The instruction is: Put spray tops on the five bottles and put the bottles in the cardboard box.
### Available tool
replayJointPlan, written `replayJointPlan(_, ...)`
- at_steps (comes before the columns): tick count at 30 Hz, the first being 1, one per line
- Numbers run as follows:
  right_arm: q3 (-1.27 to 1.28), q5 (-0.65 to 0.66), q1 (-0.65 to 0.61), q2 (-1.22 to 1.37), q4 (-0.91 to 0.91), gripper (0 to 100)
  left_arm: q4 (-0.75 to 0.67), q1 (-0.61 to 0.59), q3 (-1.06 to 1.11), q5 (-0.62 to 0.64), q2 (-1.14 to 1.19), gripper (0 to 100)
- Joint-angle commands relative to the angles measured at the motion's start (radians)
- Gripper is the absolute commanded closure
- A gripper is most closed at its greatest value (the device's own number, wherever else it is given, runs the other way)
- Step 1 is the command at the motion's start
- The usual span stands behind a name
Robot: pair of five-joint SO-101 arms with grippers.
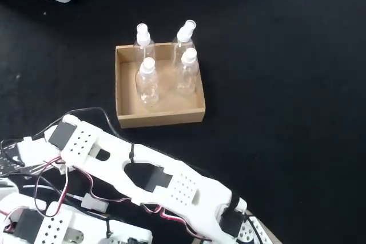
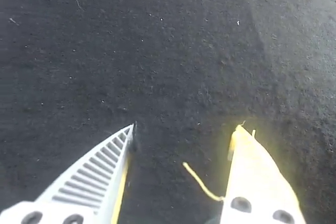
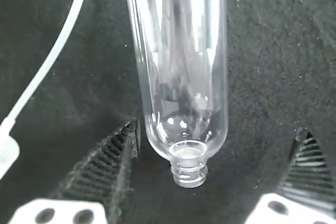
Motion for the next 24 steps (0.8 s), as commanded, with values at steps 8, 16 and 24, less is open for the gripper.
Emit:
replayJointPlan(8, -0.208, 0.002, -0.032, 0.085, 0.009, 61.0, -0.028, -0.015, -0.001, -0.003, -0.012, 73)
replayJointPlan(16, -0.28, 0.008, -0.032, 0.124, 0.048, 61.0, -0.034, -0.015, 0.007, -0.005, -0.012, 73)
replayJointPlan(24, -0.302, 0.005, -0.032, 0.128, 0.057, 72.1, -0.034, -0.015, 0.007, -0.005, -0.012, 73)
